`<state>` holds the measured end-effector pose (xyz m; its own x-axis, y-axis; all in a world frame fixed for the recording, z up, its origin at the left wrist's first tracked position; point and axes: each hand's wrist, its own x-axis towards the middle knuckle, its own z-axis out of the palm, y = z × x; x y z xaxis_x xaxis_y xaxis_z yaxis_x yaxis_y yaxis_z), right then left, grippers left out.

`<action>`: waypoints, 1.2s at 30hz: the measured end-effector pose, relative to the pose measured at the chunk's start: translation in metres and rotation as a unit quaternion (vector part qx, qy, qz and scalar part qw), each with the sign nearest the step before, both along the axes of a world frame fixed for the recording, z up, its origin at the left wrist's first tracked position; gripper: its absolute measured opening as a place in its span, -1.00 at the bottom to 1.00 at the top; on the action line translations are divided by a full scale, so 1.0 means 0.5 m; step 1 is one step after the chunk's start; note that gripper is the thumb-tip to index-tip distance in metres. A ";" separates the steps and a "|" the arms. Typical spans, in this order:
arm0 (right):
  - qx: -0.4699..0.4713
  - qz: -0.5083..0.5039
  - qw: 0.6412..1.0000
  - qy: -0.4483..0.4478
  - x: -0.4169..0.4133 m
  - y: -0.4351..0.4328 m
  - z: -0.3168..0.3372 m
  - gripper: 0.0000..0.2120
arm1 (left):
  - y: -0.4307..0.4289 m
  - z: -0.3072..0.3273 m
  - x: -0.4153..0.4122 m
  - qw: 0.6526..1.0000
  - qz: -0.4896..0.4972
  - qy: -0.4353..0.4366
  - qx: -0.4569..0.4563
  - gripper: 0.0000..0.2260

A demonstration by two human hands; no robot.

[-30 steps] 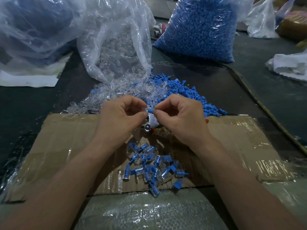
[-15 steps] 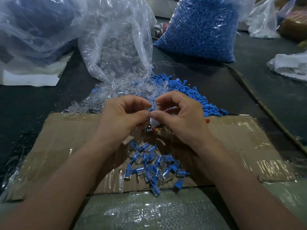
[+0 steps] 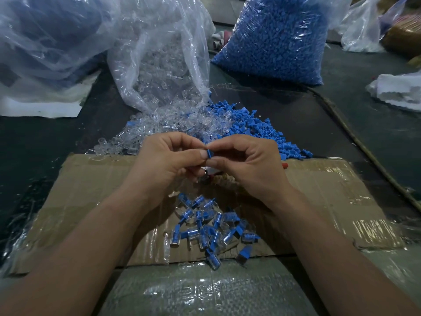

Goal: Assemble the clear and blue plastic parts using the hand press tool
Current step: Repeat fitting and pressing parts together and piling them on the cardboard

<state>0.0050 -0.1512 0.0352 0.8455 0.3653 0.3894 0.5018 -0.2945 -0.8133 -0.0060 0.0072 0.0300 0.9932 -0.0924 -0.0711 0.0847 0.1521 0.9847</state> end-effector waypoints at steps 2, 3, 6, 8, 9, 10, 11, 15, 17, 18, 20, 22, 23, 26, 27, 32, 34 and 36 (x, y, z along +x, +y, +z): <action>0.003 -0.001 1.000 -0.005 0.000 -0.001 0.002 -0.70 | 0.000 0.001 0.001 1.000 -0.005 0.004 -0.007 -0.84; 0.006 0.000 1.000 -0.003 -0.001 -0.002 0.003 -0.72 | 0.000 0.002 0.001 1.000 -0.008 0.006 -0.012 -0.84; 0.017 0.000 1.000 -0.002 -0.003 -0.002 0.006 -0.76 | 0.002 0.003 0.004 0.999 -0.014 0.010 -0.035 -0.86; 0.013 -0.003 1.000 -0.007 -0.003 -0.003 0.005 -0.76 | 0.002 0.004 0.003 0.999 -0.016 0.009 -0.036 -0.88; 0.009 -0.005 1.000 -0.010 -0.003 -0.003 0.005 -0.76 | 0.003 0.005 0.003 0.999 -0.017 0.009 -0.034 -0.90; 0.006 -0.007 1.000 -0.013 -0.003 -0.004 0.004 -0.75 | 0.003 0.005 0.003 0.999 -0.019 0.009 -0.031 -0.91; 0.005 -0.007 1.000 -0.015 -0.002 -0.004 0.004 -0.75 | 0.004 0.005 0.003 0.999 -0.021 0.011 -0.030 -0.93; 0.002 -0.004 1.000 -0.015 -0.002 -0.006 0.005 -0.76 | 0.005 0.004 0.005 0.999 -0.023 0.017 -0.037 -0.89; -0.003 -0.003 1.000 -0.013 -0.001 -0.007 0.006 -0.74 | 0.005 0.004 0.005 0.999 -0.024 0.017 -0.036 -0.87; -0.005 -0.002 1.000 -0.011 0.000 -0.008 0.006 -0.74 | 0.005 0.004 0.005 0.999 -0.025 0.017 -0.036 -0.87; -0.009 -0.001 1.000 -0.009 -0.001 -0.009 0.006 -0.73 | 0.005 0.002 0.005 0.999 -0.026 0.017 -0.037 -0.87; -0.014 -0.001 1.000 -0.011 0.000 -0.009 0.005 -0.73 | 0.005 0.001 0.006 0.999 -0.023 0.016 -0.033 -0.88; -0.014 -0.001 1.000 -0.012 0.000 -0.010 0.005 -0.73 | 0.004 0.000 0.005 0.999 -0.023 0.018 -0.032 -0.89; -0.012 -0.001 1.000 -0.013 0.000 -0.012 0.005 -0.72 | 0.005 0.000 0.006 0.999 -0.026 0.022 -0.041 -0.92; -0.016 0.000 1.000 -0.016 0.001 -0.012 0.005 -0.72 | 0.005 0.000 0.005 0.998 -0.028 0.022 -0.044 -0.89; -0.031 0.003 0.999 -0.038 0.003 -0.011 0.004 -0.73 | 0.001 0.000 0.005 0.999 -0.030 0.021 -0.025 -0.88; -0.038 0.011 0.998 -0.048 0.003 -0.012 0.004 -0.73 | 0.001 0.000 0.005 0.999 -0.030 0.021 -0.007 -0.88; -0.042 0.012 0.998 -0.049 0.003 -0.012 0.003 -0.73 | 0.002 0.001 0.005 0.999 -0.031 0.020 0.001 -0.89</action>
